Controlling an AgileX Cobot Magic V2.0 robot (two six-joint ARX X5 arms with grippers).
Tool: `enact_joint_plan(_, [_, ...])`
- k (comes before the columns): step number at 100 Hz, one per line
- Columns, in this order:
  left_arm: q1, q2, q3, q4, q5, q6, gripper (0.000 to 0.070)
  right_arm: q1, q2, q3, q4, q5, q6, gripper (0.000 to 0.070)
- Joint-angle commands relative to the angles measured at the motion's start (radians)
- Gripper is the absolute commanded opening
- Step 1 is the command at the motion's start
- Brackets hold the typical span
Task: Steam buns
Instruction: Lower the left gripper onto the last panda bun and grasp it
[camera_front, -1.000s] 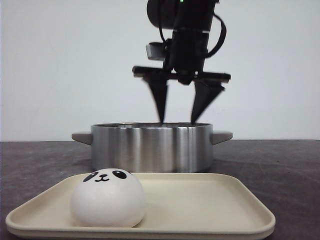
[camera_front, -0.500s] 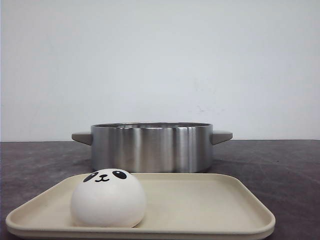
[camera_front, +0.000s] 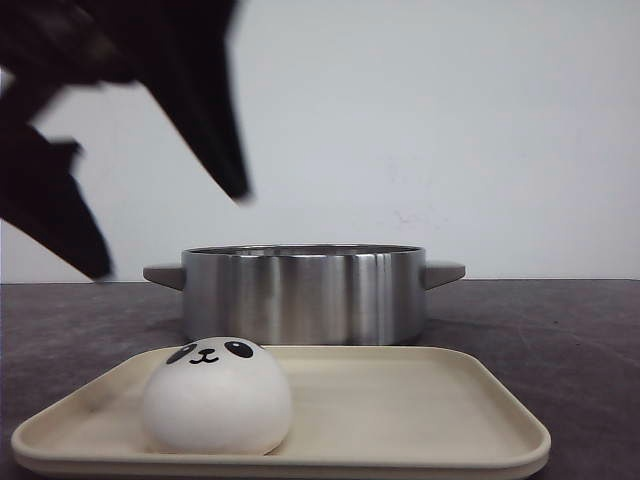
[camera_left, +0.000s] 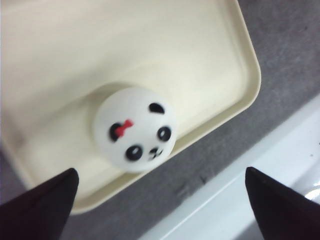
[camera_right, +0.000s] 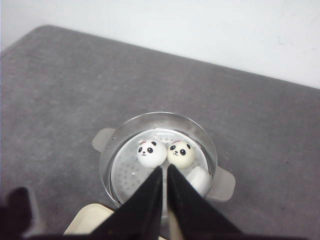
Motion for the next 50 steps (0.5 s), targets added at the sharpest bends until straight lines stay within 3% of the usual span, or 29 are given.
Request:
enact_joint_plan(1, [-0.023,0.055,0.015,0.017,0.0,-0.031,0.07,0.012,0.013,0.019,0.009,0.003,0.0,0.0007])
enact_joint_plan(50, [-0.049,0.272,0.015,0.102,-0.08,-0.031,0.07,0.012,0.013,0.019,-0.014,0.003,0.0,0.0007])
